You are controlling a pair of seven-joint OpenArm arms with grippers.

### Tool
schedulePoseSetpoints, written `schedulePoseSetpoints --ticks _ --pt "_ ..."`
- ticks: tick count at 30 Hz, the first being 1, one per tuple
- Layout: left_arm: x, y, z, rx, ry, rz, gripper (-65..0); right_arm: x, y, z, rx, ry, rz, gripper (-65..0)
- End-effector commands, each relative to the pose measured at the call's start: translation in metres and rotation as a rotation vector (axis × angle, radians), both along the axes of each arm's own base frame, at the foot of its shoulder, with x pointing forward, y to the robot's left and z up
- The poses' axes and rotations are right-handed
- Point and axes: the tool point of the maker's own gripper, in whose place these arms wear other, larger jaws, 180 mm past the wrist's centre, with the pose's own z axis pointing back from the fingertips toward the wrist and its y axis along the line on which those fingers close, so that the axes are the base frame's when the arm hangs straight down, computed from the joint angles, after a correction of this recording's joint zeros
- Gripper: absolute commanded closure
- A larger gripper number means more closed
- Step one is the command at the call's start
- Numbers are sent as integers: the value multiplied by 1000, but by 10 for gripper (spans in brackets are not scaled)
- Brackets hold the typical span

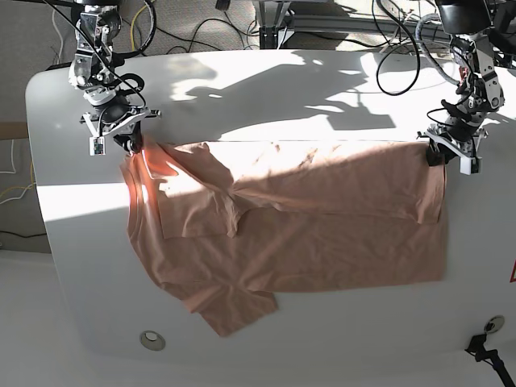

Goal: Fold the T-shirt properly
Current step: 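Drag the folded edge with both grippers back toward the robot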

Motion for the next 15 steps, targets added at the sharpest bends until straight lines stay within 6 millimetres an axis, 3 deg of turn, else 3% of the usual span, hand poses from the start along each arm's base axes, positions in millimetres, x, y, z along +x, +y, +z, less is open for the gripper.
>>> schedulePoseSetpoints --ticks 1,15 --pt "-5 0 9 34 0 -30 -79 2 -1 16 -22 -38 19 0" --pt "-117 -17 6 109 173 -132 -79 -106 24 17 -45 101 106 0"
